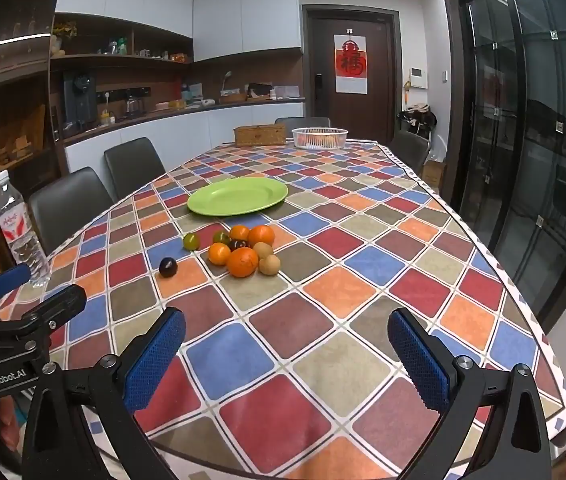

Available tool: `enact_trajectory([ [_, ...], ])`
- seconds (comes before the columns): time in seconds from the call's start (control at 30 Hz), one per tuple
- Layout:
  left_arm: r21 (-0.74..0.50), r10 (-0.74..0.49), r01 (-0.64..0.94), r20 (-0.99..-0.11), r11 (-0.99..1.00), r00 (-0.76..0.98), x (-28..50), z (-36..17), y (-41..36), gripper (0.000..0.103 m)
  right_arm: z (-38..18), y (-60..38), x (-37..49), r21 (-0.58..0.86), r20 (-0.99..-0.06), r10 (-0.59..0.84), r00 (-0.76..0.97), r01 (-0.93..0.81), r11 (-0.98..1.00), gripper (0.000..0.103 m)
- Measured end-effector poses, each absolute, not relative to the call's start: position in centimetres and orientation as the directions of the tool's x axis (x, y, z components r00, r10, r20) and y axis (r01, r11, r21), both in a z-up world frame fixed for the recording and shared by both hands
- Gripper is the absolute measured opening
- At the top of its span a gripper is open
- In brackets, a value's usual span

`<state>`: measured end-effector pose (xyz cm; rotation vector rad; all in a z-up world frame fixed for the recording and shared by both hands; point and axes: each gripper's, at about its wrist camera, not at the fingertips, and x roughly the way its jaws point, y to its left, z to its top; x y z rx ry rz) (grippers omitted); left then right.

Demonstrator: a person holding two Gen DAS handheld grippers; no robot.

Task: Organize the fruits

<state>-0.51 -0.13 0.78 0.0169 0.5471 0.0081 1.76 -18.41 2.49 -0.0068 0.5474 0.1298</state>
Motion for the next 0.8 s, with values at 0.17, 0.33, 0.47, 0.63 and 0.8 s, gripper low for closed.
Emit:
enact_trajectory([
  [0.17,0.017,0.012,-0.004,-0.520,1.000,0.854,-0.34,0.75,-0.01,0.103,2.42,-18.38,1.78,0.028,-0.518,0.121,0.846,-0.125,0.992,0.102],
  [0.33,0.018,0.012,-0.003,-0.516,1.000,0.856,-0.55,0.95,-0.12,0.103,2.42,-18.38,1.79,0.027,-0.518,0.121,0.847,-0.125,0.992,0.102],
  [0.47,0.016,0.012,-0.005,-0.515,1.000,0.857,-0.63,1.11,-0.09,0.103,2.44,-18.39,1.76,0.026,-0.517,0.121,0.848,-0.125,0.992,0.102],
  [0.63,0.018,0.011,-0.002,-0.514,1.000,0.858,-0.58,1.16,-0.15,0.103,2.44,-18.39,1.73,0.025,-0.515,0.120,0.849,-0.125,0.992,0.102],
  [0.8,0.017,0.012,-0.003,-0.515,1.000,0.857,-0.65,1.06,-0.13,0.103,2.45,-18.38,1.68,0.023,-0.514,0.120,0.850,-0.126,0.992,0.102],
])
